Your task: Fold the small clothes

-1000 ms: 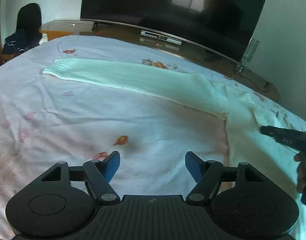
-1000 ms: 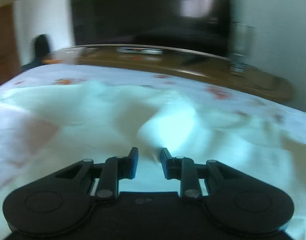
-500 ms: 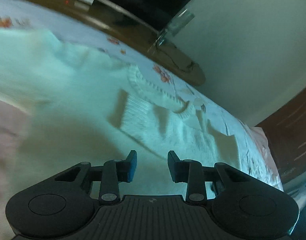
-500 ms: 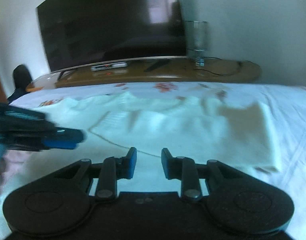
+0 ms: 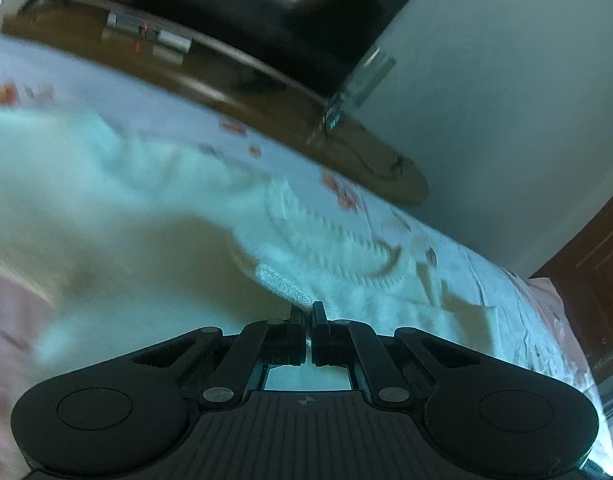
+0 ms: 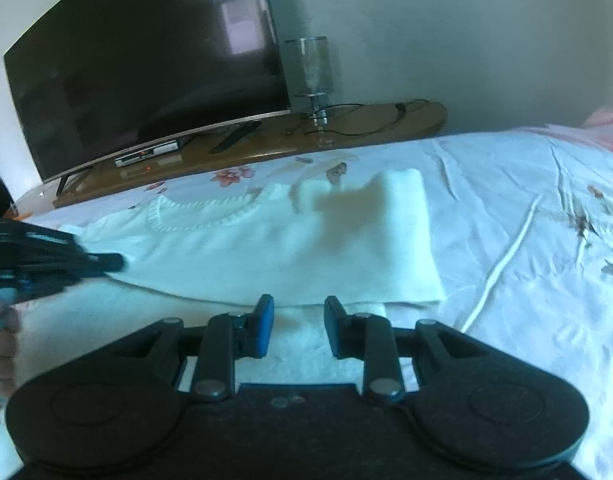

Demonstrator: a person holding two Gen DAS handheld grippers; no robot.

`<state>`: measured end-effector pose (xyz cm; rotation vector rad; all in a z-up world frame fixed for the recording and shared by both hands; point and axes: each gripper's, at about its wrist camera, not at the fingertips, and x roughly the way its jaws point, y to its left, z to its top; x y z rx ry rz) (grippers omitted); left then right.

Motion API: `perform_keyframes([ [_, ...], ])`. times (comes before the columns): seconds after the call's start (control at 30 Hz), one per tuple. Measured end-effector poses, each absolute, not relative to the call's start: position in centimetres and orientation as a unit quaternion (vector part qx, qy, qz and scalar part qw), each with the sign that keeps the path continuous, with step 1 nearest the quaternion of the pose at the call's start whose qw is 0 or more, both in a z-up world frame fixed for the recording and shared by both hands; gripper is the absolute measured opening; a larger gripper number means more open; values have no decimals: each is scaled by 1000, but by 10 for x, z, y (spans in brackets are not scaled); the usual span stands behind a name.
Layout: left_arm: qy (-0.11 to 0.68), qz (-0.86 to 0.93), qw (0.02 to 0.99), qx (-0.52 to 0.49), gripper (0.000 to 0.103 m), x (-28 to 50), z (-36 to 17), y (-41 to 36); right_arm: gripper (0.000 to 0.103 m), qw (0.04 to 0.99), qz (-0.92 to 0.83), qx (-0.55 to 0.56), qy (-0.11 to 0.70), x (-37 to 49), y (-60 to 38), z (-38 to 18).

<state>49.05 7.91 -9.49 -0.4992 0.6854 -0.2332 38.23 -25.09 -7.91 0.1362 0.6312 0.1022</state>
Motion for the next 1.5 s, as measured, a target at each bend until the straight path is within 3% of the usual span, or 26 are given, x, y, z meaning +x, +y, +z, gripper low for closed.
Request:
perform_keyframes([
  [0.43,325,-58,918,-221,2,473,-98,148,30,942,41,90,322,390,-262,-83],
  [0.77,330,-58,918,-210,2,481,-107,141,31,903,66,271,328,416,-305,-96],
  [0.83,326,-59,918,-217,2,481,-106,142,21,888,61,315,329,424,-315,-101],
  [0.87,324,-60,919,-218,2,481,-106,141,5,881,61,341,323,425,-322,-105],
  [1.0,331,-59,921,-199,2,477,-109,132,1,839,34,445,312,419,-350,-137],
  [1.07,326,-60,922,-199,2,474,-109,133,2,841,38,441,312,418,-350,-135],
  [1.2,319,-60,922,-210,3,471,-107,143,25,863,57,389,317,417,-345,-112],
  [1.5,321,-38,913,-250,2,472,-116,153,29,909,61,267,315,452,-330,-93],
])
